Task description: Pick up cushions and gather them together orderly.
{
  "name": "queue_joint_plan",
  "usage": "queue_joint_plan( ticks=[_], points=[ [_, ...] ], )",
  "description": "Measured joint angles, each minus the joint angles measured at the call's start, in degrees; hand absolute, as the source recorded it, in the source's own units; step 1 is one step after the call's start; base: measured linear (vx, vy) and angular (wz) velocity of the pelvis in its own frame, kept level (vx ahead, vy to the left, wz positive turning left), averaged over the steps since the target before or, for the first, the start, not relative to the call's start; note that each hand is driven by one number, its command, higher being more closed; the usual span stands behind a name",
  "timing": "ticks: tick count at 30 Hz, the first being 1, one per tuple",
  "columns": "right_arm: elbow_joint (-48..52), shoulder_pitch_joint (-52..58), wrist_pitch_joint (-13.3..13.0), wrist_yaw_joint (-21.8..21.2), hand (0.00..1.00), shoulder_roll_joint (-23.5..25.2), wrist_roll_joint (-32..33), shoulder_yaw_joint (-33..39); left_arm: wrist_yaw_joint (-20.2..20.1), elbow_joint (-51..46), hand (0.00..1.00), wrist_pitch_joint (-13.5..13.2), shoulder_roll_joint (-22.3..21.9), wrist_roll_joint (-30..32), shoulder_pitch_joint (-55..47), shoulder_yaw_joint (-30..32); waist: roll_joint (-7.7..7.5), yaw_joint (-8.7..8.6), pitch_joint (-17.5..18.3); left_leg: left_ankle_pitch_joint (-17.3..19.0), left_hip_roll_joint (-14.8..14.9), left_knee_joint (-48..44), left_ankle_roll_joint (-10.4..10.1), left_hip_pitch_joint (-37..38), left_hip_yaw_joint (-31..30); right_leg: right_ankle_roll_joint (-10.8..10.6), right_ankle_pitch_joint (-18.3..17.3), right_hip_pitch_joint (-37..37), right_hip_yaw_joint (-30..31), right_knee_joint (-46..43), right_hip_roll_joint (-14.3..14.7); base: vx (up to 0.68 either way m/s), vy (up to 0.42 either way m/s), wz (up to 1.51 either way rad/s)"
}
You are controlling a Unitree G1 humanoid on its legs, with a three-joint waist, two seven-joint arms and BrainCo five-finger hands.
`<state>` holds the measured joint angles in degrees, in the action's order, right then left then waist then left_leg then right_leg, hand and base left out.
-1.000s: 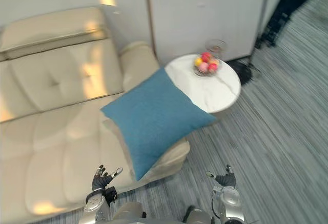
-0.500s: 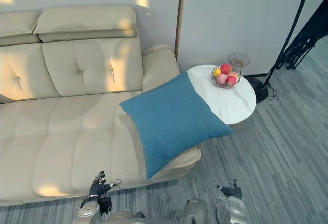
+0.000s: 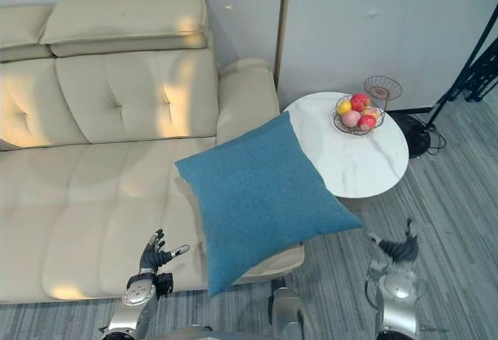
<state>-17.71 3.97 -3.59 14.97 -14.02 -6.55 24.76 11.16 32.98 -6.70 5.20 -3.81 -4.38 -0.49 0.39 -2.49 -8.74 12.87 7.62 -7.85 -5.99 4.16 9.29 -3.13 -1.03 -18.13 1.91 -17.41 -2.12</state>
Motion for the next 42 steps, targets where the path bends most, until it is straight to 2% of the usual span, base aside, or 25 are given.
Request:
queue_joint_plan(
  ticks=[3, 6, 10, 13, 16, 17, 18, 21, 23, 30, 35, 37, 42],
  points=[
    [1.26, -2.03, -0.16, 0.02, 0.00, -2.08, -5.02, -1.12, 0.07, -0.07, 0.00, -0.03, 0.13, -0.02, 1.27, -1.75, -0.14, 0.03, 0.11, -1.24, -0.77, 0.69, 0.36, -2.23, -0.28, -0.29, 3.22, 0.10, -0.06, 5.08, -0.29, -0.02, 0.015, 0.02],
    [0.92, -3.97, -0.08, -0.18, 0.00, -3.99, -5.39, -5.43, 0.09, -0.14, 0.00, -0.05, 0.17, -0.03, 2.35, -4.19, -0.11, -0.04, 0.08, -2.51, -1.74, 1.64, 0.78, -3.61, -0.95, -0.60, 5.80, 0.16, -0.21, 8.89, -1.23, -0.03, 0.051, 0.11],
    [-5.18, -11.34, -0.16, -1.50, 0.00, -5.52, -5.36, -13.74, 0.13, -0.16, 0.00, -0.19, 0.18, -0.10, 6.40, -8.28, -0.03, 0.22, -0.68, -3.33, -2.90, 1.15, 1.31, -6.28, -1.53, -0.77, 8.87, -0.11, -0.34, 12.34, -2.54, -0.06, 0.035, 0.10],
    [-9.12, -16.42, -0.11, -2.78, 0.00, -5.58, -4.75, -19.13, 0.30, 0.38, 0.00, -0.28, -0.07, -0.56, 11.92, -10.57, -0.19, 0.23, -2.91, -3.26, -3.82, -1.77, 1.37, -10.53, -2.44, -1.00, 10.88, -1.86, -0.46, 13.80, -3.78, -0.14, 0.020, 0.17],
    [-15.48, -24.76, 0.13, -2.77, 0.00, -5.73, -2.73, -22.46, 1.19, 3.47, 0.00, -0.36, -0.61, -2.51, 20.42, -10.71, -0.51, 0.08, -6.94, -2.60, -4.41, -6.32, 2.00, -15.75, -2.91, -1.27, 13.28, -3.97, -0.21, 15.38, -4.54, -0.22, -0.009, 0.07],
    [-17.68, -27.59, 0.19, -2.64, 0.00, -5.90, -2.28, -23.32, 1.74, 4.90, 1.00, -0.36, -0.61, -3.53, 23.40, -10.75, -0.61, 0.01, -8.37, -2.32, -4.41, -7.77, 2.05, -16.90, -2.88, -1.31, 14.04, -4.39, -0.08, 15.77, -4.59, -0.16, -0.034, -0.01],
    [-20.01, -30.98, 0.30, -2.59, 1.00, -6.41, -1.79, -24.29, 1.86, 6.44, 1.00, -0.35, -0.59, -4.33, 27.12, -10.81, -0.62, -0.02, -9.96, -1.95, -4.35, -9.47, 2.01, -18.20, -2.86, -1.59, 14.59, -4.88, 0.10, 16.07, -4.60, -0.16, -0.037, -0.04],
    [-25.60, -39.95, 1.14, -2.53, 1.00, -7.37, 2.18, -27.63, 4.46, 8.40, 1.00, -0.41, -0.50, -9.28, 35.99, -10.97, -0.39, -0.07, -12.61, -1.14, -3.58, -13.74, 1.88, -22.20, -2.63, -1.73, 17.24, -6.46, 0.72, 18.42, -4.34, -0.17, -0.042, -0.07],
    [-25.94, -42.23, 1.40, -2.55, 1.00, -7.49, 4.59, -28.14, 5.64, 8.42, 1.00, -0.67, 0.62, -12.36, 38.64, -10.76, -0.41, -0.03, -13.00, -0.87, -3.45, -15.13, 1.80, -23.88, -2.52, -1.86, 17.89, -7.42, 1.19, 18.84, -3.97, -0.15, -0.034, -0.07],
    [-22.41, -41.88, -0.59, -2.72, 1.00, -7.15, 13.33, -30.38, 7.81, 6.69, 1.00, -2.51, 2.75, -16.87, 42.28, -10.57, -0.35, -0.03, -13.39, -0.50, -1.87, -16.22, 1.21, -24.87, -1.79, -2.00, 18.20, -8.31, 3.00, 19.13, -2.82, -0.09, -0.020, -0.09],
    [-11.93, -35.58, -1.30, -2.69, 1.00, -6.55, 15.53, -30.37, 9.10, -1.08, 1.00, -2.71, 2.96, -18.13, 41.15, -10.59, -0.34, 0.07, -13.37, -0.45, -1.58, -14.79, 1.07, -23.22, -1.64, -1.22, 18.79, -6.94, 3.05, 20.17, -2.32, -0.01, -0.005, -0.03],
    [-2.73, -27.38, -1.30, -2.68, 1.00, -4.35, 16.26, -29.94, 9.20, -11.78, 1.00, -2.71, 2.92, -18.01, 34.41, -10.88, -0.25, -0.06, -13.26, -0.32, -1.50, -12.23, 0.86, -18.14, -1.75, -0.53, 18.46, -2.11, 2.59, 21.69, -1.84, 0.01, 0.016, 0.00],
    [10.42, -16.37, -1.35, -2.91, 1.00, -0.19, 18.01, -29.02, 9.06, -23.71, 1.00, -2.66, 2.94, -16.14, 22.98, -11.14, -0.03, -0.07, -12.88, -0.33, -1.68, -9.90, 0.88, -14.08, -2.32, -0.41, 17.70, 2.05, 1.59, 22.87, -1.58, 0.01, 0.015, 0.07]
  ],
)
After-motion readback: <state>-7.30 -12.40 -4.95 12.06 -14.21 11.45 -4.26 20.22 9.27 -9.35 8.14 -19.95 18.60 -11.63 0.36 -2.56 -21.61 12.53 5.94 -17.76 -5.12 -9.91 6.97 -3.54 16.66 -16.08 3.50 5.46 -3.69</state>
